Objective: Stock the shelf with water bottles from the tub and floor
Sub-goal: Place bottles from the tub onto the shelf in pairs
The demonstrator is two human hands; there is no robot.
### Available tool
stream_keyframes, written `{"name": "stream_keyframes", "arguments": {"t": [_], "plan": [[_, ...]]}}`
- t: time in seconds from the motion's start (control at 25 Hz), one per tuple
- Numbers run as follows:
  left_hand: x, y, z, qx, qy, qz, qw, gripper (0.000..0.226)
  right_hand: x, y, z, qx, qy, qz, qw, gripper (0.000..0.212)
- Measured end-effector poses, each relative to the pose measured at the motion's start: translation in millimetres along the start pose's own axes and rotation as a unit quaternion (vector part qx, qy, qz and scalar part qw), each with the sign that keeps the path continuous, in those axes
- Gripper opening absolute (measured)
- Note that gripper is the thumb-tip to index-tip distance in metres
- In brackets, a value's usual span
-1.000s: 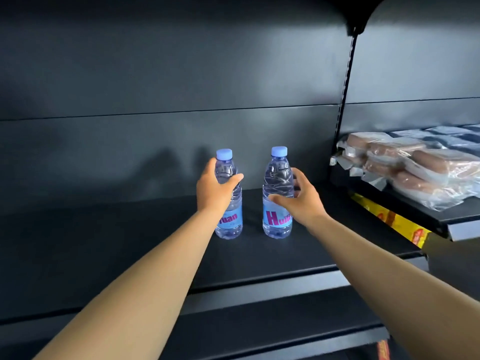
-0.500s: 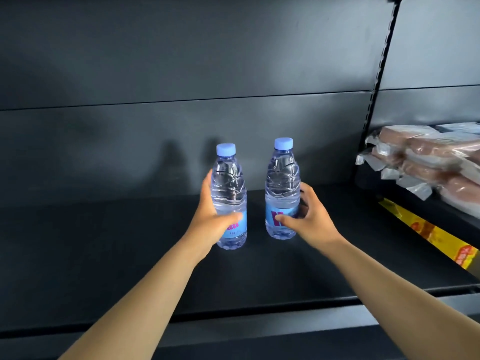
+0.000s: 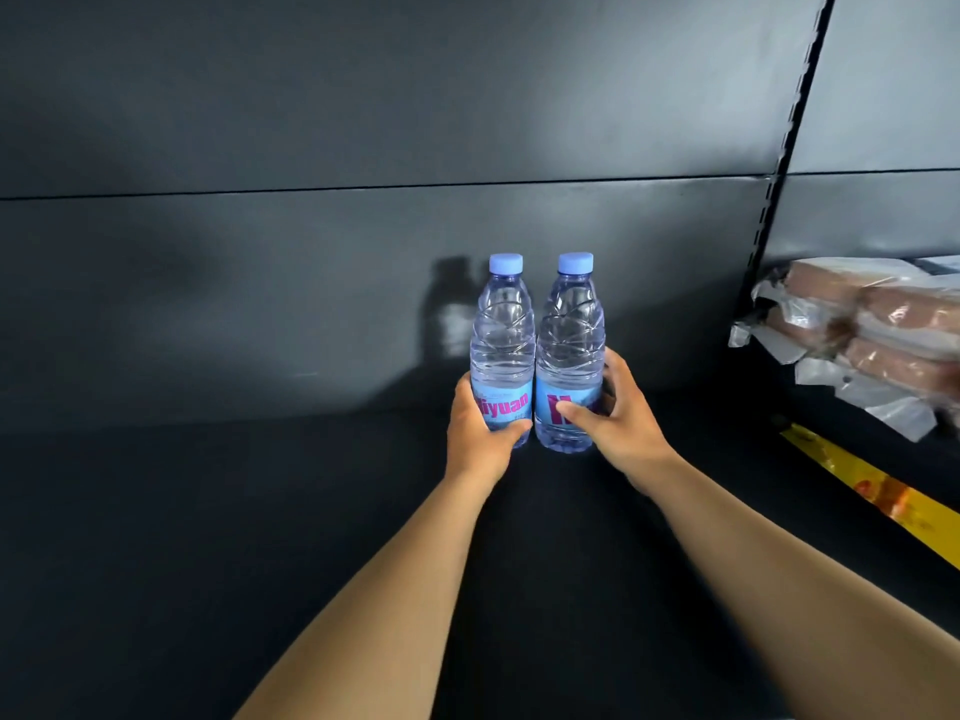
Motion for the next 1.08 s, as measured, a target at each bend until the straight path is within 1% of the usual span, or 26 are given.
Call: {"name": "stream_keyframes", "arguments": {"t": [0.16, 0.32, 0.4, 0.48, 0.56, 0.64, 0.88, 1.08], "plan": [[-26, 16, -10, -0.009, 0.038, 0.004, 0.999, 0.073, -24, -16, 17, -0.026, 0.003, 0.023, 0.999, 0.067], [-40, 16, -19, -0.038, 0.036, 0.036, 0.998, 0.077, -33, -22, 29, -0.043, 0.000, 0.022, 0.999, 0.069], [-41, 15, -17, -0.063, 0.036, 0.049, 0.996, 0.079, -34, -23, 31, -0.024, 0.002, 0.038, 0.999, 0.070], [-40, 14, -14, -0.080, 0.037, 0.065, 0.994, 0.080, -35, -24, 34, 0.021, 0.009, 0.065, 0.998, 0.074], [-40, 14, -14, -0.071, 0.035, 0.060, 0.995, 0.079, -36, -24, 36, 0.060, 0.016, 0.076, 0.995, 0.076], [-41, 16, -15, -0.053, 0.026, 0.048, 0.997, 0.077, -36, -24, 36, 0.080, 0.020, 0.083, 0.993, 0.072], [-39, 13, -16, -0.083, 0.025, 0.062, 0.994, 0.067, -33, -21, 33, 0.088, 0.028, 0.095, 0.991, 0.069], [-39, 12, -17, -0.080, 0.021, 0.064, 0.995, 0.065, -34, -22, 30, 0.088, 0.022, 0.106, 0.990, 0.069]]}}
Point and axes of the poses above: each hand's wrist, its own x-axis away from the middle knuckle, its own y-axis out of the palm, z = x × y, the point moved 4 cm from there along -x, towards the middle knuckle, and after that the axes turned 7 degrees about -x, right-handed, at the moved point
